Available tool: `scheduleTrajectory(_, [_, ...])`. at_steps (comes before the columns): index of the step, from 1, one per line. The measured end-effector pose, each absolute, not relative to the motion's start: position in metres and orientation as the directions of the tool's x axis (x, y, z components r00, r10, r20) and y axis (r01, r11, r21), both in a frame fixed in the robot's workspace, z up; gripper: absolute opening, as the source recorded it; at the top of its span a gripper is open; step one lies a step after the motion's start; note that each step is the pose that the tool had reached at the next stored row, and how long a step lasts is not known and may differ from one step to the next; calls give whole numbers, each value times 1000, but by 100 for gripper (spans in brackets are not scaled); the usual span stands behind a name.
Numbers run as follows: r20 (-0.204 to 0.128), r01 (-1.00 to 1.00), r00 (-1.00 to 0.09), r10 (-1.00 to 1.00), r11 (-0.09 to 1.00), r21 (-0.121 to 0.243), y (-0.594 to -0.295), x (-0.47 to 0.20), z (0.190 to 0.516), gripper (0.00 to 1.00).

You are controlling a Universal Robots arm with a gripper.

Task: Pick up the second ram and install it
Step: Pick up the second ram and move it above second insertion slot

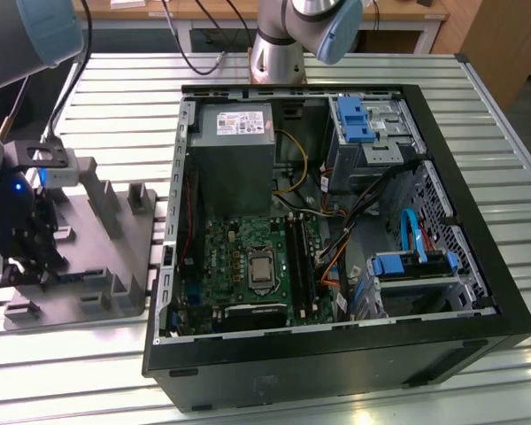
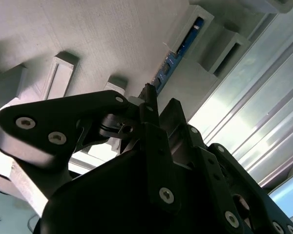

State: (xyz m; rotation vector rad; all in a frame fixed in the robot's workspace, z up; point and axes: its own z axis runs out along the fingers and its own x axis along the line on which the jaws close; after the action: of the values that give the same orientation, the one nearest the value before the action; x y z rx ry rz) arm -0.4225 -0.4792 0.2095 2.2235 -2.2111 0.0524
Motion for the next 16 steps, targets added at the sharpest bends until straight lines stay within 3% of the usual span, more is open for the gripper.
scheduleTrajectory(16, [20, -1000, 5, -1000, -6, -20, -479, -423, 192, 30])
